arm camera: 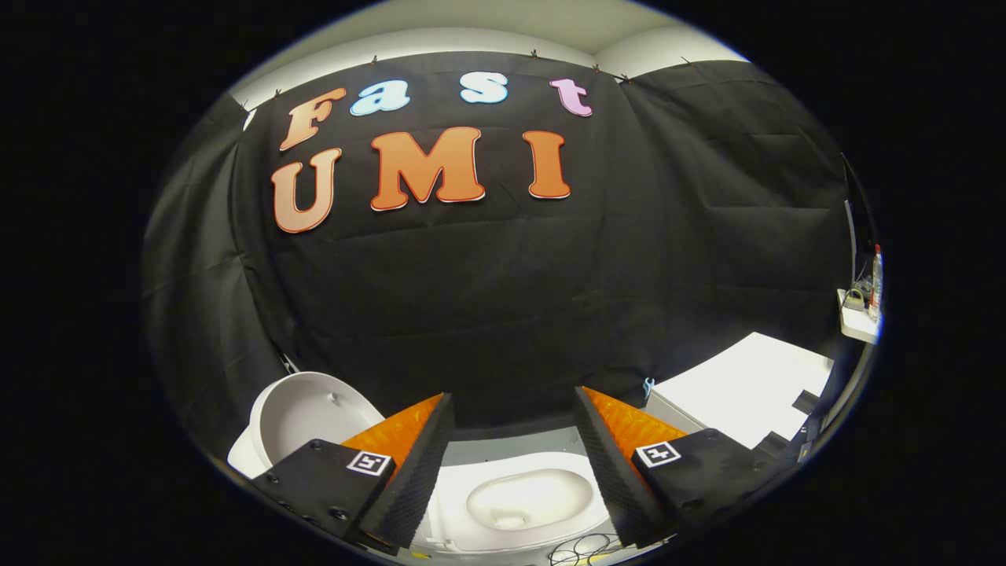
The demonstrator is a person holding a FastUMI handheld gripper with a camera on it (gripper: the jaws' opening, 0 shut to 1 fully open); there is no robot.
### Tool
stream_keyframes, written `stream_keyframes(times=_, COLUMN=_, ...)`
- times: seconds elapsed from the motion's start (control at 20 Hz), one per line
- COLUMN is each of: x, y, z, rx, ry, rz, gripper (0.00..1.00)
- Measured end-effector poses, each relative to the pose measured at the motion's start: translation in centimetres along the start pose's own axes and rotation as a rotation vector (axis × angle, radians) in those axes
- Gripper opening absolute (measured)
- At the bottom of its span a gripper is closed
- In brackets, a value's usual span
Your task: Open the toilet lid.
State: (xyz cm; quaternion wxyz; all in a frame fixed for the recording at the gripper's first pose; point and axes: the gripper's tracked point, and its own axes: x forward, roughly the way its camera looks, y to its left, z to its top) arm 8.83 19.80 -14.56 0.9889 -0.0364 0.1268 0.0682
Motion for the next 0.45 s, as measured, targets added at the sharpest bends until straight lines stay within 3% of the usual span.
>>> stream_keyframes(times=0.45, x=-2.2, y=0.0, z=0.3, rx=-0.035, ry=-0.036, rz=0.005, gripper=0.97)
